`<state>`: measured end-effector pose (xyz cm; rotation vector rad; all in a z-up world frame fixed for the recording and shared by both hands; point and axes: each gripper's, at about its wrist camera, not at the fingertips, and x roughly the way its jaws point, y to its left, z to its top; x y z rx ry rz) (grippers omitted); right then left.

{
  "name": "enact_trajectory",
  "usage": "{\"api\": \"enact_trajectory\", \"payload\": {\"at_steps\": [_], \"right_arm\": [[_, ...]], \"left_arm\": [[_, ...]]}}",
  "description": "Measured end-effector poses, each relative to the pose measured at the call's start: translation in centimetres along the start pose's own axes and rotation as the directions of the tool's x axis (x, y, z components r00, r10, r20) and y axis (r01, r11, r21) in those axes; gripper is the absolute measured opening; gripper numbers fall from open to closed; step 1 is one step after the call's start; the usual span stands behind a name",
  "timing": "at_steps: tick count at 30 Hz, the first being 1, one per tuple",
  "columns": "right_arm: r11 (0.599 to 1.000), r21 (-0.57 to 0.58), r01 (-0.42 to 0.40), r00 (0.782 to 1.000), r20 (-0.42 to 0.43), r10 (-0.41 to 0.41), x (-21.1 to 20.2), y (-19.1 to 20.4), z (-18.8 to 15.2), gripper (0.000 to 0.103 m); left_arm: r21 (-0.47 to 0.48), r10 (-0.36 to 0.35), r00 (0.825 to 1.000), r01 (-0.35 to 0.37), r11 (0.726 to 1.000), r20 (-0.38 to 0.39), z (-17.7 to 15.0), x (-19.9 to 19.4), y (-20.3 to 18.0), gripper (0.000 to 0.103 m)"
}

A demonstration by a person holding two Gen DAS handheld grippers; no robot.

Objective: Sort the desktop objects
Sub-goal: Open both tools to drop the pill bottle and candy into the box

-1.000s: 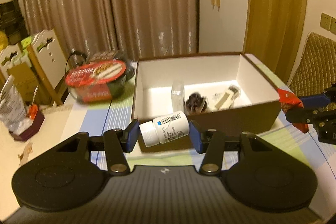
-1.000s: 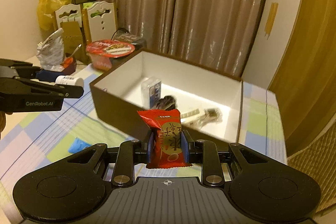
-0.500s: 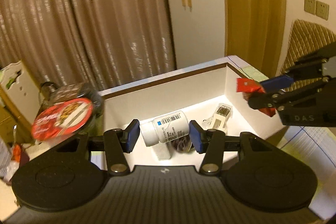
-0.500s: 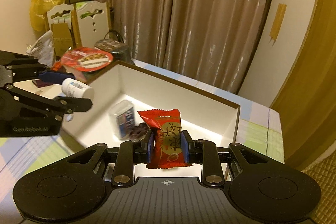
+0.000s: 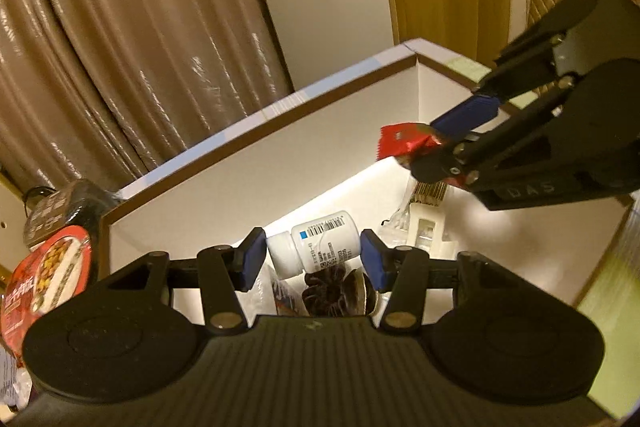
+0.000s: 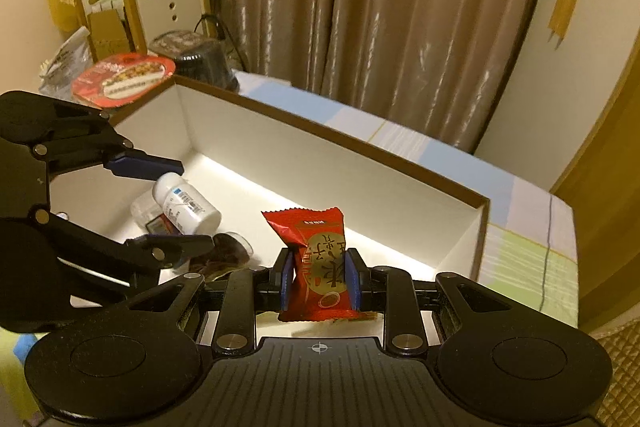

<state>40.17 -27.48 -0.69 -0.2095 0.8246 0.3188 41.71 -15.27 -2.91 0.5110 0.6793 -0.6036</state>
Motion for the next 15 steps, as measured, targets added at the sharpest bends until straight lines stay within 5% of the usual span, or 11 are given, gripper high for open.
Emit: {"api": "enact_trajectory", "payload": {"at_steps": [7,10,15], "right_arm": [[1.0,-0.004,-0.013,0.999,-0.033,0.013,2.2,-0.7,0.4,0.026],[1.0,-0.007,-0.018,0.999,-0.048,0.018,2.7,-0.8,0.4,0.026],[0.999,-0.019,-0.027,0.998,-0.064,0.025,3.2,-0.7,0.5,0.027]], "left_arm": [[0.039,-0.02,1.0,0.021,0.999,-0.017,0.1,2.0,-0.2,0.047],[0.035,-0.016,1.0,0.016,0.999,-0.008,-0.1,1.6,0.0,0.062],[0.012,0.002,1.0,-0.002,1.0,0.014,-0.5,0.2,0.6,0.064]]}}
